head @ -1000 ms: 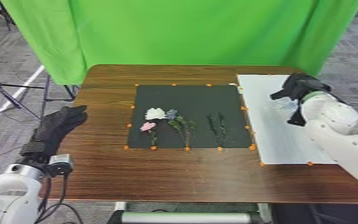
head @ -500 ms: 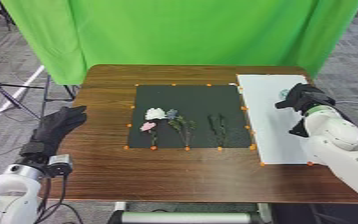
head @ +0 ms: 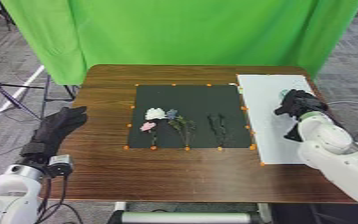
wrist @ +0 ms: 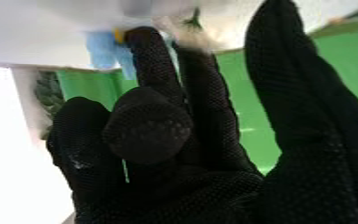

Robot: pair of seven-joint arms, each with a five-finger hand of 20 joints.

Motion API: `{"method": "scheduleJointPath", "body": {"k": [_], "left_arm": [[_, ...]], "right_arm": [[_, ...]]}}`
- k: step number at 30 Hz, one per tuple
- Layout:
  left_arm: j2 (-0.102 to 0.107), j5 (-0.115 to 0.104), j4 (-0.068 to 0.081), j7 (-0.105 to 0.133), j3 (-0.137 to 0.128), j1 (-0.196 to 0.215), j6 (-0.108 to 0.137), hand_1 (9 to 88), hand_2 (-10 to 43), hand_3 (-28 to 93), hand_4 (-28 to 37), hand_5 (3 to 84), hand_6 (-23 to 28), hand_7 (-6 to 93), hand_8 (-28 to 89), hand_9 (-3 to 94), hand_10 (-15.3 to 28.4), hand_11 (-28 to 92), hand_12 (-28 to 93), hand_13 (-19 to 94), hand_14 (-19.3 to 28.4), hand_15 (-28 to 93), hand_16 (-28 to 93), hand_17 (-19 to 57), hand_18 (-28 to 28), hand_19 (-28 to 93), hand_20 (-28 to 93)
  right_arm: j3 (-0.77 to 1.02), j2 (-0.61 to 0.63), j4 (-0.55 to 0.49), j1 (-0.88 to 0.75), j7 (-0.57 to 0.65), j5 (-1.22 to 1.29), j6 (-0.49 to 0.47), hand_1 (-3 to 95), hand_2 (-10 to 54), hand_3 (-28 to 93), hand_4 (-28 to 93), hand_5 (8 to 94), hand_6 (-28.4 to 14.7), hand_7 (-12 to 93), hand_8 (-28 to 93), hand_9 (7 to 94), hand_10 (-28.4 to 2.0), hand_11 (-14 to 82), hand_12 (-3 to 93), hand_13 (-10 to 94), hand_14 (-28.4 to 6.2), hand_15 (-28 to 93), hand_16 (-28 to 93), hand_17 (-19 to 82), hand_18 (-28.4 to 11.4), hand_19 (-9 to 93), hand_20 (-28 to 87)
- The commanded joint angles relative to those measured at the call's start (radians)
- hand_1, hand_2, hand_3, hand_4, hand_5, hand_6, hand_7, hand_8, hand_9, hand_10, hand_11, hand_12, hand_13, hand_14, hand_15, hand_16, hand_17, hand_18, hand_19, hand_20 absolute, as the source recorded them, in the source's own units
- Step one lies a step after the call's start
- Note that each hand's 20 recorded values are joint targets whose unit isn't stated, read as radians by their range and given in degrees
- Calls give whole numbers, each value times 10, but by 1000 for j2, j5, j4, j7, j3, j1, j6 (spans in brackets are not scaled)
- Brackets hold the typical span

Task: Arrange flowers

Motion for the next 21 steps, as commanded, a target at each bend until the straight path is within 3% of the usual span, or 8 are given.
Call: {"method": "scheduleJointPath", "body": {"k": [1,3,6,12,17,21], "left_arm": [[-9,-1,-9,-17,-7,14,-11,216,154,570,-283,435,50,112,-60,403,156,185,88,301,176,158,-34,9,109,132,104],[-10,-1,-12,-14,-11,20,-9,218,156,567,-283,435,50,111,-60,403,156,186,88,301,176,158,-33,9,109,132,103],[-7,-2,-10,-18,-11,16,-12,217,156,568,-283,436,50,111,-60,402,156,186,88,301,175,157,-34,10,109,132,103],[-5,-2,-12,-24,-13,19,-14,218,157,563,-283,434,53,111,-60,402,157,186,88,302,177,157,-33,9,110,132,103],[0,-3,-11,-28,-13,18,-15,216,158,563,-283,434,53,111,-60,403,157,186,88,302,177,159,-33,8,110,134,103],[3,-1,-8,-30,-6,10,-22,216,159,563,-283,435,53,111,-60,404,157,187,88,303,177,160,-33,8,111,134,102]], "right_arm": [[-55,-27,49,2,25,-41,64,495,-95,624,-182,646,-3,156,-63,702,-129,153,218,866,-25,692,301,600,-165,932,663],[-77,-22,52,14,19,-45,94,558,-95,570,-180,679,-4,153,39,743,-113,120,280,873,-21,690,303,606,-160,932,665],[-96,-8,43,27,17,-58,173,624,-95,523,-158,750,1,162,77,826,-89,65,357,891,-16,688,307,619,-158,932,670],[-105,14,-51,77,-16,-37,256,635,-95,540,-163,793,7,181,71,872,-94,60,378,898,-11,692,310,631,-156,932,681],[-206,7,-152,209,-80,33,245,633,-95,546,-164,796,9,184,69,876,-100,56,380,898,-11,692,312,633,-153,932,683],[-354,-59,-170,363,-142,96,205,631,-95,547,-164,797,10,183,65,873,-107,52,380,896,-9,694,316,632,-153,932,686]]}}
